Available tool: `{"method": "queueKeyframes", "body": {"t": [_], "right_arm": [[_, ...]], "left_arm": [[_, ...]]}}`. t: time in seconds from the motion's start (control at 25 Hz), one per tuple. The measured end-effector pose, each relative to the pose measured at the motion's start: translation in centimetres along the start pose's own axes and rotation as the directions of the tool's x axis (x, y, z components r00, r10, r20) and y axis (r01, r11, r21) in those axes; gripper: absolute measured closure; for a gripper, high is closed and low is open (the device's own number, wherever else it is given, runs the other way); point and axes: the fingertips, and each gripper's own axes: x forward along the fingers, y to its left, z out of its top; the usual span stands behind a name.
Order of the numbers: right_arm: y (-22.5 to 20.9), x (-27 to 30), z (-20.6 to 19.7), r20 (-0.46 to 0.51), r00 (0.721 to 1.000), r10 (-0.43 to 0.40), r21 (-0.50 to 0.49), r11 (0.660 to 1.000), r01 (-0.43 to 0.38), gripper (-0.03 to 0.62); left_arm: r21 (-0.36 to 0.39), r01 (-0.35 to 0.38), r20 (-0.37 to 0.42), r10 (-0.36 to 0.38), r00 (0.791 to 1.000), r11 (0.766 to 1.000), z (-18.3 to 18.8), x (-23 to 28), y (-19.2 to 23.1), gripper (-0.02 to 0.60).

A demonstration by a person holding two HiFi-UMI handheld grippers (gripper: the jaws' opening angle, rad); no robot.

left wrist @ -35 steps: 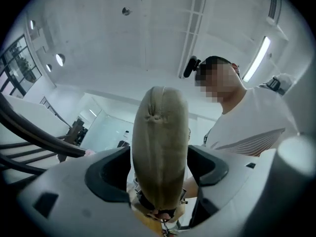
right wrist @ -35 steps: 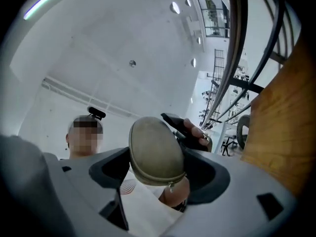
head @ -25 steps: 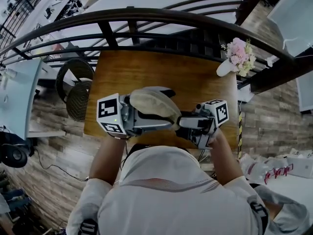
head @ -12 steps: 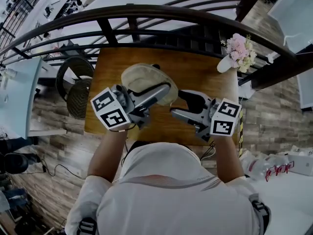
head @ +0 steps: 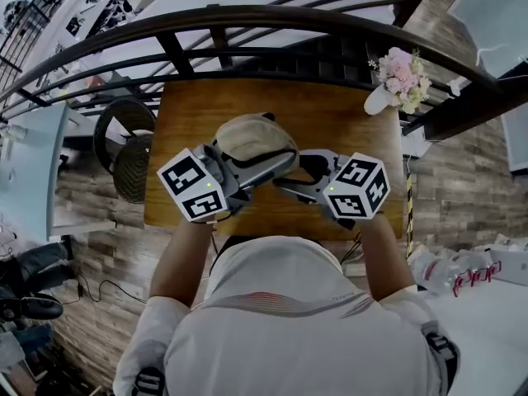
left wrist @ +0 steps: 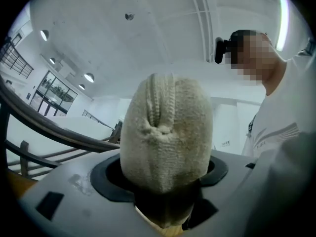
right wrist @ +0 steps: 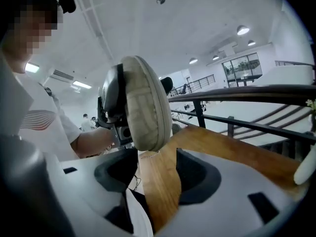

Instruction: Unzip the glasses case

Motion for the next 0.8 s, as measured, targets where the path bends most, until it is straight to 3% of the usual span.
{"method": "queueKeyframes", "body": {"t": [0.08, 0.2, 0.44, 0.6, 0.72, 0.8], "right_arm": [[-0.2, 0.2, -0.7, -0.035, 0.999, 0.002, 0.011, 1.000, -0.002, 0.298], [-0.6, 0.7, -1.3, -0.074, 0.997, -0.031, -0.023, 0.999, 0.030, 0.348], [-0.7, 1.1, -0.9, -0.053, 0.997, -0.058, -0.031, 0.998, 0.057, 0.403], [-1.2, 1.1, -0.9, -0.052, 0.986, -0.157, -0.107, 0.983, 0.151, 0.530], [-2.0, 1.1, -1.1, -0.055, 0.968, -0.244, -0.171, 0.958, 0.231, 0.543], [-2.5, 1.0, -1.2, -0.056, 0.959, -0.279, -0.200, 0.944, 0.263, 0.545]], "left_arm": [[0.001, 0.010, -0.015, -0.010, 1.000, 1.000, -0.4, 0.2, -0.2, 0.255], [-0.041, 0.022, -0.002, -0.022, 1.000, 0.999, -0.3, 0.1, -0.2, 0.255], [-0.063, 0.001, 0.004, -0.001, 1.000, 0.998, -0.3, 0.0, 0.2, 0.255], [-0.037, -0.070, 0.007, 0.070, 0.998, 0.997, -0.5, -0.2, 1.0, 0.255], [-0.018, -0.140, -0.008, 0.140, 0.990, 0.990, -1.1, -0.7, 1.9, 0.256], [-0.048, -0.168, 0.004, 0.169, 0.986, 0.985, -1.2, -1.1, 2.3, 0.258]]}}
